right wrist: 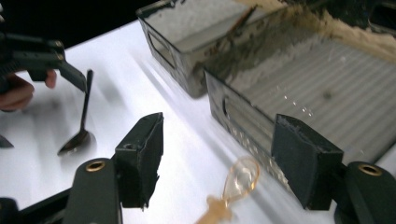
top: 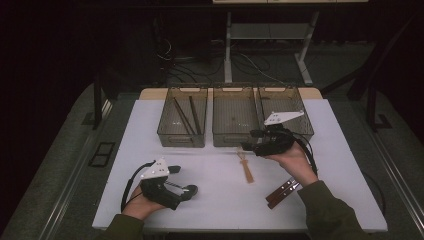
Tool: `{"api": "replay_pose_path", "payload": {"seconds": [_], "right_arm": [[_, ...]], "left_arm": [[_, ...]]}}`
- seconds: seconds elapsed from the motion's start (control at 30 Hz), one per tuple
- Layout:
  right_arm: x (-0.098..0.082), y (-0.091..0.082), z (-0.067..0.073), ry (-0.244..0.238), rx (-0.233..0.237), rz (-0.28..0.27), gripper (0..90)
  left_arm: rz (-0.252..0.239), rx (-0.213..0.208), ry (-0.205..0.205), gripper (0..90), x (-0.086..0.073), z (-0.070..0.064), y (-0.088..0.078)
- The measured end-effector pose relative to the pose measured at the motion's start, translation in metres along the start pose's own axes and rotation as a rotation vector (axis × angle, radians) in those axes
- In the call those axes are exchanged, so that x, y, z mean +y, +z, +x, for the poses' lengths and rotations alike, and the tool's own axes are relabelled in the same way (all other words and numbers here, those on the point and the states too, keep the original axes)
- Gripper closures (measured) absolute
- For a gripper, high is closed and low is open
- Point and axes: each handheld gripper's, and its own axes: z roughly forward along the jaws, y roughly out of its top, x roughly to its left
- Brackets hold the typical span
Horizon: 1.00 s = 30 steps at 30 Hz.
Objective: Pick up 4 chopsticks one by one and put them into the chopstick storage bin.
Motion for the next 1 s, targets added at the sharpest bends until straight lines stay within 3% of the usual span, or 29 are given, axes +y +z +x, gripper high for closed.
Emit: {"api": "replay_pose_path", "payload": {"seconds": [0.37,1.0], "right_arm": [[-0.036,0.001,0.005,0.006,-0.002,0.082,37.4],[-0.066,0.016,0.023,0.004,-0.006,0.188,38.9]], "left_arm": [[0.005,0.002,0.001,0.0,0.0,0.0,-0.001],[0.003,0.005,0.001,0.0,0.0,-0.001,-0.002]]}}
